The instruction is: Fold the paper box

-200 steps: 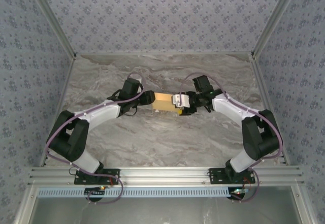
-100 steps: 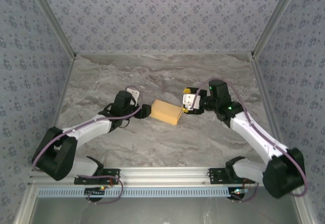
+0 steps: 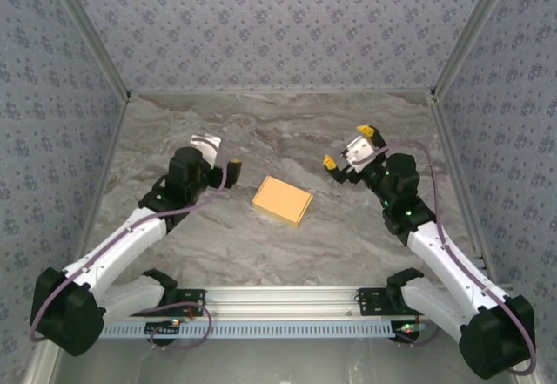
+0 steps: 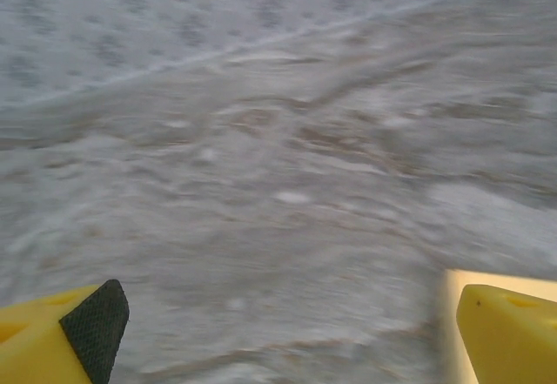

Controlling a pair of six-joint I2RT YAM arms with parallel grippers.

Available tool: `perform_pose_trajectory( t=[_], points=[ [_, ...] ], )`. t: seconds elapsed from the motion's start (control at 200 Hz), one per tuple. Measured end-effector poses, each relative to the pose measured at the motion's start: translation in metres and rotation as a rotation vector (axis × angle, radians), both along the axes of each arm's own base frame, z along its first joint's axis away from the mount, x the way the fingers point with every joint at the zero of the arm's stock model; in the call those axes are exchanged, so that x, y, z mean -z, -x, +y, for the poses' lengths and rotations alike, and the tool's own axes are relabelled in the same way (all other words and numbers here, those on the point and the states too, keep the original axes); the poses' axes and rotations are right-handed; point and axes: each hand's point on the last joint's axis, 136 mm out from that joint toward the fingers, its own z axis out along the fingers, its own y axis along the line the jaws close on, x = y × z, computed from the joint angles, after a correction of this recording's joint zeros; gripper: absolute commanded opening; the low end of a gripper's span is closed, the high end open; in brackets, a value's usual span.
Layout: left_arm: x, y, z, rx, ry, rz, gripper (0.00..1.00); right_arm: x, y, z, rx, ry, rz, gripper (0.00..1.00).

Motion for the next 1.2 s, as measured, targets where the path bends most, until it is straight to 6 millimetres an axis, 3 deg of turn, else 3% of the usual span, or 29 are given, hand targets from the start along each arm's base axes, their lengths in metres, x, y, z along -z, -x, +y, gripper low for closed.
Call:
perform_pose_trajectory(
  t=[0.125,0.205,0.305,0.405,0.565,0.685,0.805,0.964,1.029,1.199],
  points=[
    [0.021,-0.019,0.044,-0.138,-0.059,0.029,0.99,0.027,-0.012,-0.061,0.284,-0.22,0.079,1.0],
    [0.051,-0.023,0.07,-0.217,-0.066,0.062,0.99,0.062,-0.01,-0.096,0.431,-0.29,0.134,1.0],
    [0.093,-0.017,0.094,-0.275,-0.085,0.119,1.0,0.102,-0.008,-0.121,0.539,-0.289,0.202,1.0],
    [0.121,-0.016,0.106,-0.295,-0.071,0.148,0.99,0.132,-0.01,-0.129,0.576,-0.257,0.249,1.0],
    [0.131,-0.029,0.12,-0.33,-0.05,0.107,0.99,0.162,-0.023,-0.137,0.603,-0.23,0.291,1.0],
    [0.127,-0.033,0.129,-0.336,-0.014,0.016,0.99,0.164,-0.04,-0.14,0.595,-0.199,0.295,1.0],
    [0.141,-0.04,0.153,-0.388,0.022,0.01,0.99,0.142,-0.055,-0.144,0.588,-0.213,0.255,1.0],
    [0.148,-0.043,0.143,-0.328,0.052,0.026,0.99,0.14,-0.055,-0.143,0.581,-0.217,0.258,1.0],
    [0.144,-0.046,0.142,-0.32,0.062,0.018,0.99,0.151,-0.054,-0.147,0.594,-0.225,0.266,1.0],
    [0.139,-0.05,0.143,-0.316,0.077,0.001,0.99,0.209,-0.05,-0.152,0.628,-0.204,0.385,1.0]
  ],
)
